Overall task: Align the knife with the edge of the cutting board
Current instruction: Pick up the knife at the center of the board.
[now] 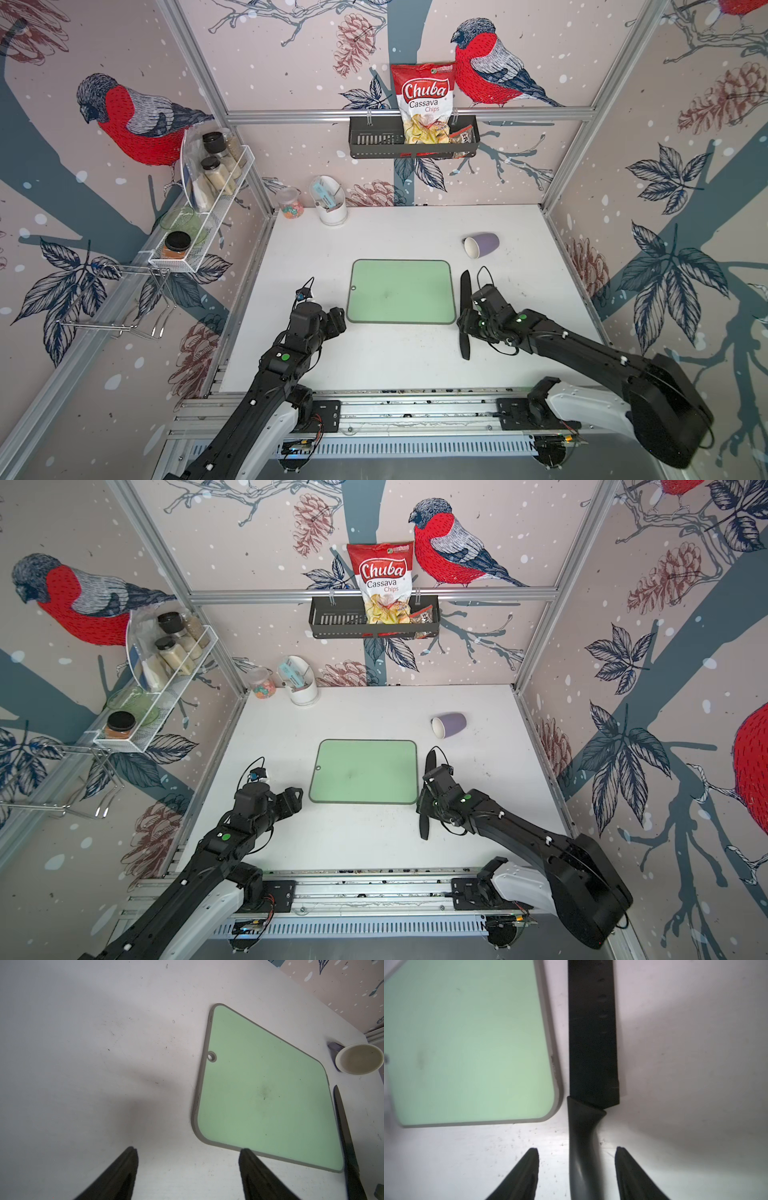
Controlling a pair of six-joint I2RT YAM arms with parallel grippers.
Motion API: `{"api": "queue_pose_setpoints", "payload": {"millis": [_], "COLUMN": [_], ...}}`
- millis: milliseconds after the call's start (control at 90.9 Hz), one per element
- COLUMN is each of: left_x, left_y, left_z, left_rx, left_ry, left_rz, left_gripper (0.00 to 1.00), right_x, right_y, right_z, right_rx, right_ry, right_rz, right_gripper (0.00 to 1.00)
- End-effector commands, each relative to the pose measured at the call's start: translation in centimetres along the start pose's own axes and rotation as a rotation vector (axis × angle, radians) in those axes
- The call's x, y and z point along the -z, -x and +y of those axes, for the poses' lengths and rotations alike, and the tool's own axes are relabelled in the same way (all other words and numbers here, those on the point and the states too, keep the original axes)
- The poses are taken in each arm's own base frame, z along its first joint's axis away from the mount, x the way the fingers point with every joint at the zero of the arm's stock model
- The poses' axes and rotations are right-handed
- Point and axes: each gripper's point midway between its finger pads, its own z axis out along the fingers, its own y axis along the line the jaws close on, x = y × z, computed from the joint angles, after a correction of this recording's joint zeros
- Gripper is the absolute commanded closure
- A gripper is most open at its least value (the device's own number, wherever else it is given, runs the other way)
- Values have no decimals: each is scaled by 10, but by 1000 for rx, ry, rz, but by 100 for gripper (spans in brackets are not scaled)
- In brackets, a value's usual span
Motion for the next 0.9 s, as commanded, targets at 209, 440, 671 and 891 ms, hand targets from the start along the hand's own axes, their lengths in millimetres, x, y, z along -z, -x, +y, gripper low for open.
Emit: {"api": "queue_pose_setpoints", "payload": {"millis": [209,440,671,891], "left_x": [1,1,1,1], "left_y": [4,4,4,4], "left_z": [-5,-5,-4,-4], "left_rx": [-3,-3,-2,-1], "left_ry": [-23,-21,-21,-18], "left_rz": [-18,-17,-19,-19], "left_gripper": [21,21,21,21], "right_x": [-20,-34,-39,-34], "right_y": [-10,-13,-15,-14], "right_z": [-11,-21,-23,-30], "right_rx": [99,116,115,76], "right_ry": [-244,-359,-388,-389], "right_rz": [63,113,131,105], "right_gripper": [48,56,69,88]}}
